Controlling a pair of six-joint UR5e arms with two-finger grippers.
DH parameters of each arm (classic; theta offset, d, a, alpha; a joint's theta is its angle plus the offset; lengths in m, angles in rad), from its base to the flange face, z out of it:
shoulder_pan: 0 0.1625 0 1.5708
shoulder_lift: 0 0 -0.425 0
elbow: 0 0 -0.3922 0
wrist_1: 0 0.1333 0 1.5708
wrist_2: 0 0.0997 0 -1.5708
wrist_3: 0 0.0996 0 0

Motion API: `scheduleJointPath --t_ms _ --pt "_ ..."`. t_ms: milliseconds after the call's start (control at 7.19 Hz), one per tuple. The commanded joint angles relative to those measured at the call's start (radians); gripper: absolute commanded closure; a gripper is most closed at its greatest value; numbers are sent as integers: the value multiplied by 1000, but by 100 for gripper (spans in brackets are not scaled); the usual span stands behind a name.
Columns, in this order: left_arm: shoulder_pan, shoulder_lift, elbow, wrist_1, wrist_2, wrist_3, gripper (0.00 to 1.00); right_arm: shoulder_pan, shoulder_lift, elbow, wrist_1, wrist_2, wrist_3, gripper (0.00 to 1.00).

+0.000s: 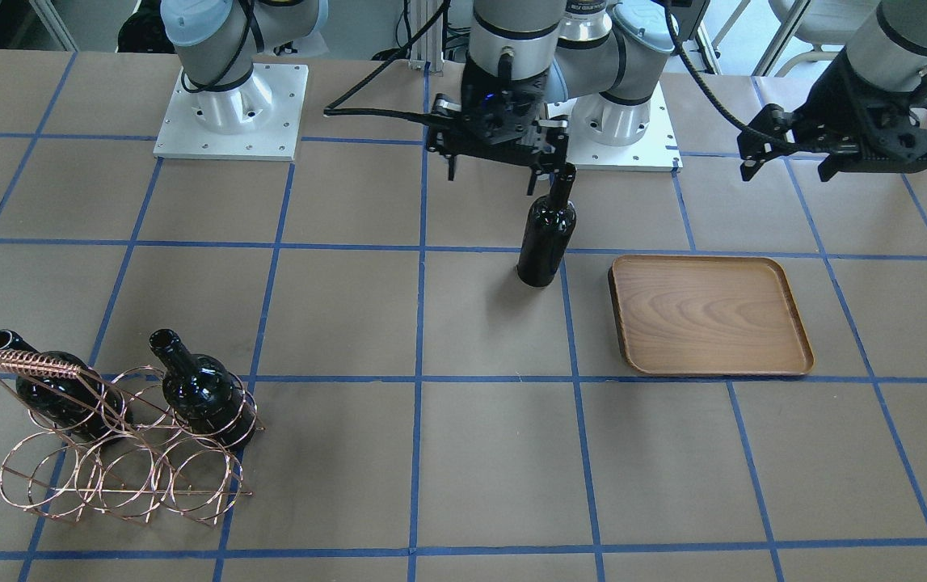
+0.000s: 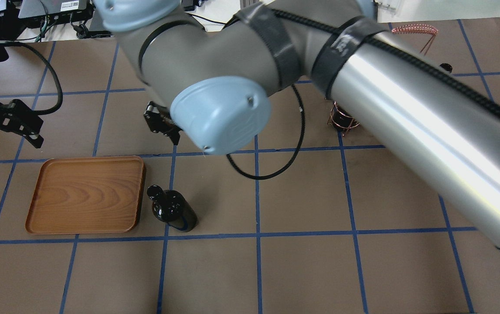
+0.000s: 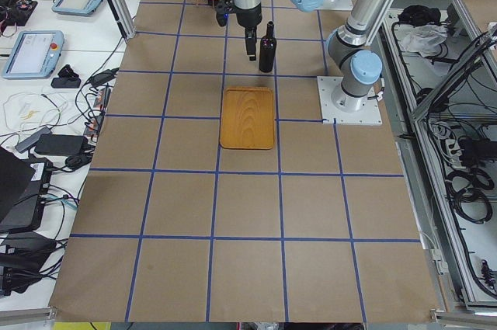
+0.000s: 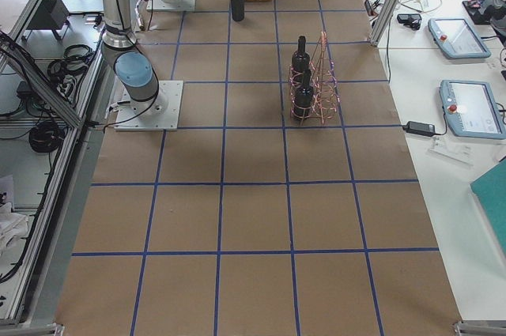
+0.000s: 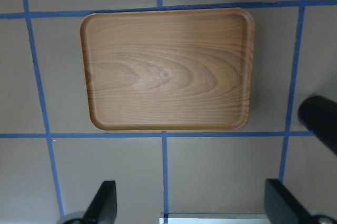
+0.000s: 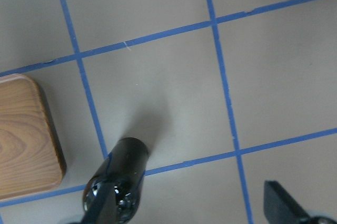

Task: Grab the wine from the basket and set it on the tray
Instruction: 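Release the bottle and raise the right gripper while the left gripper reaches for it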

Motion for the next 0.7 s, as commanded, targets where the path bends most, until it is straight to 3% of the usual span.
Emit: scheduleJointPath --t_ms 0,139,278,557 --pt "-208 10 -3 0 -16 -180 0 -247 -73 14 62 -4 -351 0" --pt "-272 10 -5 0 -25 -196 0 -345 -110 60 79 -5 -521 1" --pt "-300 17 -38 9 -101 -235 0 -436 -166 121 62 2 -678 1" --pt "-368 9 -165 168 -113 -291 0 -516 -213 173 1 -1 -717 0"
